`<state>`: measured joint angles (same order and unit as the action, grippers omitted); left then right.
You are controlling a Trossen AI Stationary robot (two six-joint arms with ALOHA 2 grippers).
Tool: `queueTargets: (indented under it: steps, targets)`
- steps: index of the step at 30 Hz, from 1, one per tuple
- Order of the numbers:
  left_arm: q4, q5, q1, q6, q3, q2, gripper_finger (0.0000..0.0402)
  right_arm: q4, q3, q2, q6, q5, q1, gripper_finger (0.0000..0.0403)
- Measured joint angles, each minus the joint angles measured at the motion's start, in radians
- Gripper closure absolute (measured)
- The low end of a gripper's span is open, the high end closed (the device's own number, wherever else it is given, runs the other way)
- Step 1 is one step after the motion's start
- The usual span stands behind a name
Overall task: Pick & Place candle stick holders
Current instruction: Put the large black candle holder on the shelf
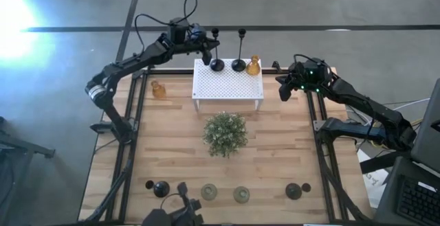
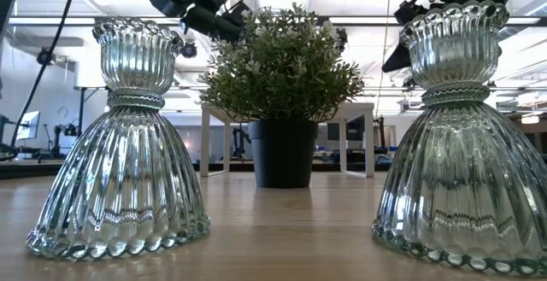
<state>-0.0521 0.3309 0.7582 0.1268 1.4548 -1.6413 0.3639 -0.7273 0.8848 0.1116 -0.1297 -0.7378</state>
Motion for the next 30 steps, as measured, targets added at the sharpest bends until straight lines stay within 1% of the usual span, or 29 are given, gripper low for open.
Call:
queueTargets:
  steps: [30]
  targets:
    - [-0.038, -0.003, 0.002, 0.002, -0.002, 0.001, 0.0383, -0.002, 0.000, 0.000, 0.000, 0.000, 0.000, 0.0394]
